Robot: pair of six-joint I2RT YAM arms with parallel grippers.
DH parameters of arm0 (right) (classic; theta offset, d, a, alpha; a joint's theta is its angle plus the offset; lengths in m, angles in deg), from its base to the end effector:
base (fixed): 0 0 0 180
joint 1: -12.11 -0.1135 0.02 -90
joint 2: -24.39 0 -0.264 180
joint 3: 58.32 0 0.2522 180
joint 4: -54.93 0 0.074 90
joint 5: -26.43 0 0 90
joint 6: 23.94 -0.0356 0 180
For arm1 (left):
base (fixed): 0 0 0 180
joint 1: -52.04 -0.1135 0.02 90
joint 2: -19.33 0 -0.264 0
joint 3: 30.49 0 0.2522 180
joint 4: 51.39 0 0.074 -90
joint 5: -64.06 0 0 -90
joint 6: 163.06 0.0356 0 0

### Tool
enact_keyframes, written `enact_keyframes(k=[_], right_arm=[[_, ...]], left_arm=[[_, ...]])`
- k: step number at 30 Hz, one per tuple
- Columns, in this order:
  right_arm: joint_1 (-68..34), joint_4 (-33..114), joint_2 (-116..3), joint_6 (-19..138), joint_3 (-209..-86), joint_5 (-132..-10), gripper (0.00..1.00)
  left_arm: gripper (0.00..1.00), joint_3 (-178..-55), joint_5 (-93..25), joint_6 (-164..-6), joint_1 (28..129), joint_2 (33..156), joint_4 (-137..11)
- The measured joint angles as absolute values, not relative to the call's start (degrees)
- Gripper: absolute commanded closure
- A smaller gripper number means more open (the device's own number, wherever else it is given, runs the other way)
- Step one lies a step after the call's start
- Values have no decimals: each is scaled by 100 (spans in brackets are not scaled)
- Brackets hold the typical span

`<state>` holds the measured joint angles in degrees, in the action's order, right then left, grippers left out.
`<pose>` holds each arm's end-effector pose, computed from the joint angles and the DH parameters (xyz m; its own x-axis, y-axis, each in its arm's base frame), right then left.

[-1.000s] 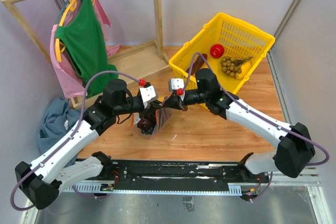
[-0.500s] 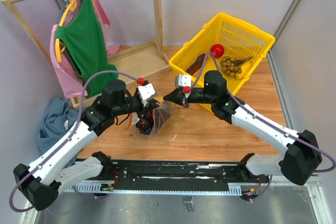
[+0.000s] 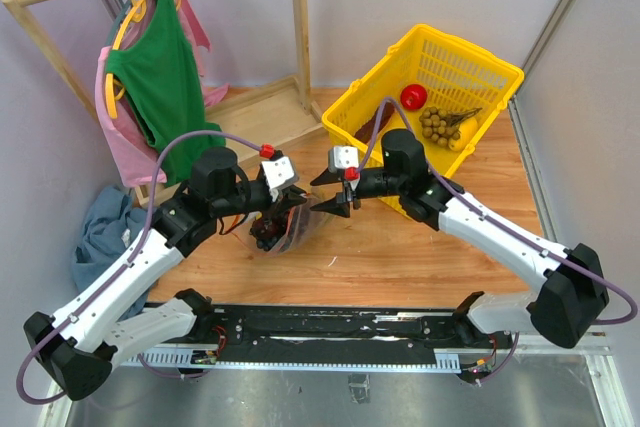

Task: Place the food in the zip-top bag and seal the zipper
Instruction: Zip the zipper food storage bag at the center of the board.

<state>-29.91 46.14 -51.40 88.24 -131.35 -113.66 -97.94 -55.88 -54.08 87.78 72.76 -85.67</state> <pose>0.2061 0.2224 0.3379 0.2352 -0.1141 -0.9652 -0.9708 -0.0751 -0.2277 0.1566 -0.1346 0.3503 0.0224 0.3311 -0.9433 0.9294 0.3407 0.1417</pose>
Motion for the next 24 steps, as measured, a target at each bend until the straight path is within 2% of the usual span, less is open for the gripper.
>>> enact_keyframes(k=[3, 8, 9, 15, 24], right_arm=[[-3004, 4553, -5402, 8872, -13248, -11420, 54], [-3080, 4492, -5662, 8876, -13349, -11486, 94], [-3100, 4489, -5673, 8893, -13353, -11486, 99], [-3117, 4575, -5667, 8813, -13332, -11431, 99], [-3111, 5499, -5391, 8275, -12833, -11051, 99]], left_arm=[[100, -9840, -5706, -5410, 8778, 7359, -8606], [98, -9858, -5787, -5410, 8778, 7405, -8645], [97, -9858, -5769, -5408, 8776, 7405, -8652], [96, -9858, -5505, -5416, 8776, 7353, -8680], [90, -9858, -5100, -5578, 8776, 7256, -8737]])
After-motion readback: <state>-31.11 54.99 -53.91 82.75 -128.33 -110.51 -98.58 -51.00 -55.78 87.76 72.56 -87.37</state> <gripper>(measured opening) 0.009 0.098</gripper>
